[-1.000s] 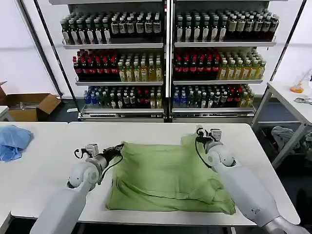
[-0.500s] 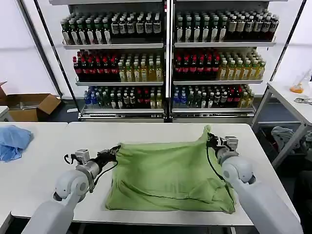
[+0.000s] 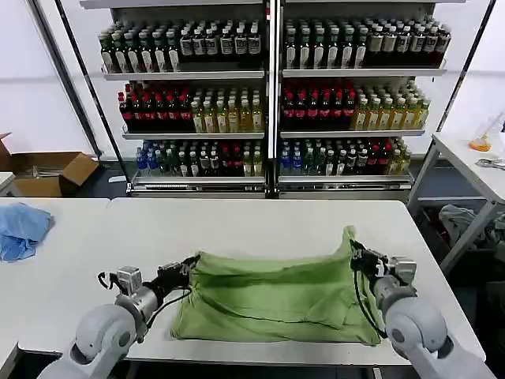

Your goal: Fold and organize the clothes.

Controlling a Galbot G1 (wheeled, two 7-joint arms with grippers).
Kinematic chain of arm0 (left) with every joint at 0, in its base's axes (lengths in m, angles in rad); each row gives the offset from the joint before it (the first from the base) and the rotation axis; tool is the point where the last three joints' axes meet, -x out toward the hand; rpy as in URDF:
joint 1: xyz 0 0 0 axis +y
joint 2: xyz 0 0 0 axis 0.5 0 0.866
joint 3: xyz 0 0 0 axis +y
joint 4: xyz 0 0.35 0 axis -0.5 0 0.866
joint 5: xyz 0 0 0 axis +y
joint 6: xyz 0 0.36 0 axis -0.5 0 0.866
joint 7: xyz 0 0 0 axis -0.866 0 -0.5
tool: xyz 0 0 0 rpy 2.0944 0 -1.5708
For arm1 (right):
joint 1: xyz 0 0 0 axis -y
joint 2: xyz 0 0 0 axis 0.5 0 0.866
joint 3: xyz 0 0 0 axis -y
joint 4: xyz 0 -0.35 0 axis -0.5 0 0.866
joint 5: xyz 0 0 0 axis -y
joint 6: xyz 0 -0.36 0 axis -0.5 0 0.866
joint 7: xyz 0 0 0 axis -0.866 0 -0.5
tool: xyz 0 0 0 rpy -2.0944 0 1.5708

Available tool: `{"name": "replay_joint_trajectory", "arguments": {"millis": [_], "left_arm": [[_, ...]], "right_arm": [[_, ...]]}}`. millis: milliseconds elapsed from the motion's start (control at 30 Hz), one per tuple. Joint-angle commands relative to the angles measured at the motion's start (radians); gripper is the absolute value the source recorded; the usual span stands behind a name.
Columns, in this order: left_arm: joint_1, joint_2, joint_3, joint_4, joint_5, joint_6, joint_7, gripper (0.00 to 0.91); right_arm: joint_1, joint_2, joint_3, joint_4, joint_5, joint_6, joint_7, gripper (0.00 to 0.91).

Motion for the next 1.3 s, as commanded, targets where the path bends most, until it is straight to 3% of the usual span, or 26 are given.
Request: {"name": "replay_joint_trajectory", "arguments": {"millis": [33, 100, 167, 200, 233, 400, 667, 967, 1300], "left_arm": [[0.093, 0.014, 0.002, -0.06, 0.08, 0.005, 0.01, 0.03], [0.088, 0.013, 0.01, -0.042, 0.102, 0.004, 0.012, 0.02], [0.081, 0.011, 0.016, -0.025, 0.113, 0.002, 0.012, 0.091], [0.077, 0.01, 0.019, -0.018, 0.12, 0.0, 0.012, 0.433], [0.07, 0.008, 0.023, -0.003, 0.128, -0.001, 0.011, 0.907], [0.059, -0.007, 0.032, 0.016, 0.149, -0.007, 0.004, 0.907], [0.087, -0.056, 0.023, -0.016, 0.226, -0.086, -0.106, 0.907], [0.262, -0.184, -0.004, -0.149, 0.336, -0.154, -0.233, 0.907], [0.293, -0.303, 0.028, -0.082, 0.421, -0.164, -0.268, 0.907]], "right_arm": [[-0.235, 0.013, 0.104, 0.1, -0.019, -0.012, 0.01, 0.0], [-0.227, 0.022, 0.093, 0.086, -0.023, -0.015, 0.013, 0.0], [-0.206, 0.035, 0.072, 0.064, -0.035, -0.027, 0.014, 0.0], [-0.197, 0.037, 0.065, 0.059, -0.04, -0.035, 0.011, 0.645], [-0.186, 0.043, 0.056, 0.047, -0.046, -0.051, 0.012, 0.907], [-0.154, 0.064, 0.015, 0.014, -0.085, -0.054, -0.001, 0.907], [-0.201, 0.055, 0.028, 0.061, -0.181, 0.019, -0.04, 0.907], [-0.258, 0.066, 0.052, 0.088, -0.221, 0.042, -0.043, 0.907], [-0.271, 0.084, 0.041, 0.082, -0.241, 0.048, -0.042, 0.907]]}}
